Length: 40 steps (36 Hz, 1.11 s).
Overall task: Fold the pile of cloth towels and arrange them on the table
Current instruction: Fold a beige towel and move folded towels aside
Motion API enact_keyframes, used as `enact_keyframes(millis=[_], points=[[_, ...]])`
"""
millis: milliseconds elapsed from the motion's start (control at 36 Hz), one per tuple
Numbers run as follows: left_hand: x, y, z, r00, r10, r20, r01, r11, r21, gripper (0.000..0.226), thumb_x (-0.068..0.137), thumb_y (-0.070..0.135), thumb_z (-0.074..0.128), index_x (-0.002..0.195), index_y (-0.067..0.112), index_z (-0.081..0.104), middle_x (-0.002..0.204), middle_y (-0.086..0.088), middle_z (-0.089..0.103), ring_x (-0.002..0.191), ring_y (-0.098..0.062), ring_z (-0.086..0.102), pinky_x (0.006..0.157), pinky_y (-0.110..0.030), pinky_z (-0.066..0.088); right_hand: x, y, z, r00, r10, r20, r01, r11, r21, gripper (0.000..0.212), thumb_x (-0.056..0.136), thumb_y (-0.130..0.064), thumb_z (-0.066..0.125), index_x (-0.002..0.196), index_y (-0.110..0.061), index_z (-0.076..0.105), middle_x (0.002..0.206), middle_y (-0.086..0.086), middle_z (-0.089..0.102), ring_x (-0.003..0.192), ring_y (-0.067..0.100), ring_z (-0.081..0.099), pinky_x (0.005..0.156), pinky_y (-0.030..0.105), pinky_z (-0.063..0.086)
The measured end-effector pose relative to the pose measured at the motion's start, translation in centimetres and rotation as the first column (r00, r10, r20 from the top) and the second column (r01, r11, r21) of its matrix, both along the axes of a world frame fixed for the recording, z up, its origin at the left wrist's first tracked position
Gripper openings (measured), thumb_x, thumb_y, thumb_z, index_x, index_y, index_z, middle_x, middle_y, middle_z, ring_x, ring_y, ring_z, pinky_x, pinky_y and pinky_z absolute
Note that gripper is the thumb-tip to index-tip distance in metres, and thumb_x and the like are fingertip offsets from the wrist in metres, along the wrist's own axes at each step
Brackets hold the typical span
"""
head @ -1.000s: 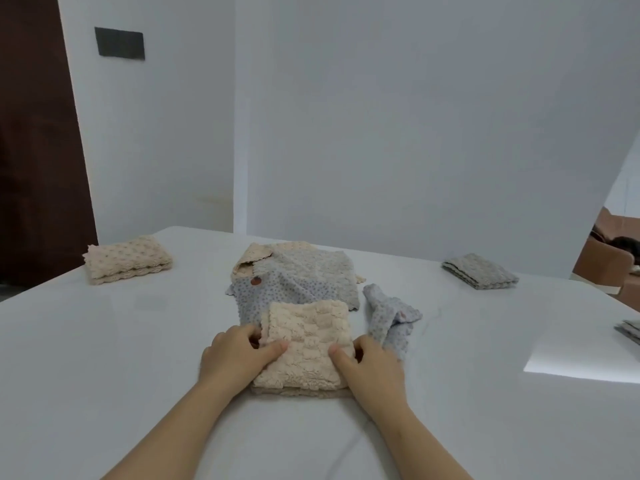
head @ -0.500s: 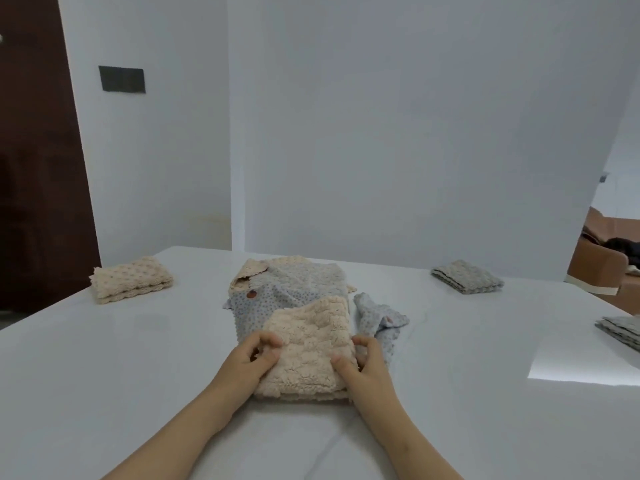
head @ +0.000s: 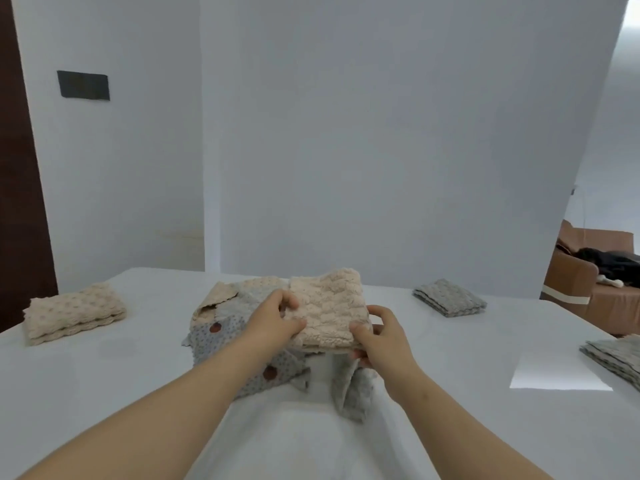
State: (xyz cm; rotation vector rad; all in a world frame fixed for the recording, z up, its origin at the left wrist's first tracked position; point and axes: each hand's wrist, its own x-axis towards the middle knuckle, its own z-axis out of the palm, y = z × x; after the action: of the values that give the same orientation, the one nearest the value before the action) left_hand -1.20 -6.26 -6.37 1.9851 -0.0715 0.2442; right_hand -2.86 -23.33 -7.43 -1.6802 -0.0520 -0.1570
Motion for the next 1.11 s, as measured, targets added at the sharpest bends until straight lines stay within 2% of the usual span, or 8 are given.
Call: enact_keyframes(millis=[83, 222, 333, 528, 667, 778, 972, 1111], points=[[3.9, -2.2, 0.9, 0.997, 0.042, 0.059, -0.043, 0.999, 0.022, 0.023, 0.086, 0.011, 0.062, 0.075, 0.021, 0.044, 0.079, 0.009, 0.046, 0.076, -0.01, 0.045, 0.055, -0.016, 0.032, 3.4, -1.5, 1.1, 0.998, -0.056, 0.023, 0.057, 0.998, -0.028, 0.023, 0.091, -0.013, 0.054, 0.112, -0.018, 0.046, 0.085, 0.009, 0.062, 0.055, 0.016, 0.056, 0.048, 0.022, 0.045], [9.6, -4.8, 1.2, 0.999, -0.032, 0.013, 0.032, 0.999, -0.009, 0.006, 0.09, 0.012, 0.056, 0.092, 0.016, 0.051, 0.097, 0.005, 0.048, 0.096, -0.014, 0.047, 0.076, -0.022, 0.034, 8.6, -3.5, 1.5, 0.993, -0.115, 0.011, 0.115, 0.993, 0.001, 0.021, 0.091, -0.011, 0.053, 0.109, -0.02, 0.044, 0.08, 0.007, 0.06, 0.059, 0.016, 0.055, 0.061, 0.026, 0.047], [13.5, -5.6, 0.6, 0.988, -0.138, -0.074, 0.136, 0.99, -0.032, 0.014, 0.092, 0.009, 0.05, 0.099, 0.021, 0.049, 0.103, -0.001, 0.049, 0.069, -0.011, 0.049, 0.061, -0.022, 0.04, 12.3, -4.6, 0.9, 0.992, -0.125, -0.003, 0.125, 0.992, 0.015, 0.021, 0.092, -0.009, 0.051, 0.108, -0.02, 0.043, 0.078, 0.005, 0.058, 0.061, 0.017, 0.054, 0.062, 0.026, 0.047], [19.8, -6.5, -2.4, 0.976, -0.154, -0.154, 0.149, 0.988, -0.047, 0.034, 0.087, 0.0, 0.047, 0.116, 0.018, 0.048, 0.111, -0.007, 0.047, 0.067, -0.015, 0.046, 0.058, -0.023, 0.04, 18.3, -5.3, -2.1, 0.986, -0.163, -0.031, 0.164, 0.986, 0.031, 0.021, 0.091, -0.007, 0.05, 0.11, -0.015, 0.047, 0.075, 0.009, 0.058, 0.059, 0.018, 0.052, 0.057, 0.026, 0.045], [22.6, -7.2, -4.2, 0.988, -0.083, -0.129, 0.076, 0.995, -0.058, 0.026, 0.085, -0.003, 0.051, 0.099, 0.019, 0.049, 0.114, -0.003, 0.047, 0.065, -0.013, 0.049, 0.049, -0.019, 0.041, 21.7, -5.6, -3.9, 0.981, -0.187, -0.052, 0.189, 0.982, 0.032, 0.022, 0.09, -0.008, 0.051, 0.11, -0.017, 0.049, 0.083, 0.01, 0.06, 0.063, 0.018, 0.054, 0.06, 0.026, 0.047], [24.5, -7.9, -6.1, 0.994, -0.052, -0.095, 0.048, 0.998, -0.045, 0.023, 0.084, 0.0, 0.053, 0.084, 0.023, 0.052, 0.11, -0.005, 0.053, 0.077, -0.017, 0.05, 0.055, -0.021, 0.039, 23.9, -6.1, -5.9, 0.97, -0.227, -0.085, 0.23, 0.972, 0.035, 0.024, 0.089, -0.011, 0.053, 0.113, -0.016, 0.048, 0.087, 0.011, 0.061, 0.064, 0.017, 0.054, 0.056, 0.025, 0.044], [26.6, -8.3, -7.9, 0.999, -0.016, -0.046, 0.02, 0.997, 0.079, 0.027, 0.091, 0.005, 0.049, 0.115, 0.016, 0.056, 0.11, -0.003, 0.05, 0.076, -0.008, 0.05, 0.049, -0.006, 0.036, 26.4, -6.0, -7.9, 0.955, -0.291, 0.057, 0.297, 0.936, -0.189, 0.023, 0.088, -0.018, 0.053, 0.11, -0.024, 0.05, 0.094, 0.01, 0.064, 0.077, 0.023, 0.061, 0.079, 0.037, 0.051], [27.0, -9.1, -8.8, 0.998, 0.021, 0.052, -0.038, 0.935, 0.353, 0.035, 0.095, 0.014, 0.039, 0.128, 0.019, 0.047, 0.137, 0.003, 0.044, 0.12, -0.017, 0.047, 0.094, -0.025, 0.036, 27.7, -5.7, -8.2, 0.938, -0.312, 0.151, 0.343, 0.903, -0.26, 0.018, 0.089, -0.016, 0.051, 0.107, -0.022, 0.05, 0.079, 0.003, 0.061, 0.077, 0.027, 0.062, 0.074, 0.035, 0.048]])
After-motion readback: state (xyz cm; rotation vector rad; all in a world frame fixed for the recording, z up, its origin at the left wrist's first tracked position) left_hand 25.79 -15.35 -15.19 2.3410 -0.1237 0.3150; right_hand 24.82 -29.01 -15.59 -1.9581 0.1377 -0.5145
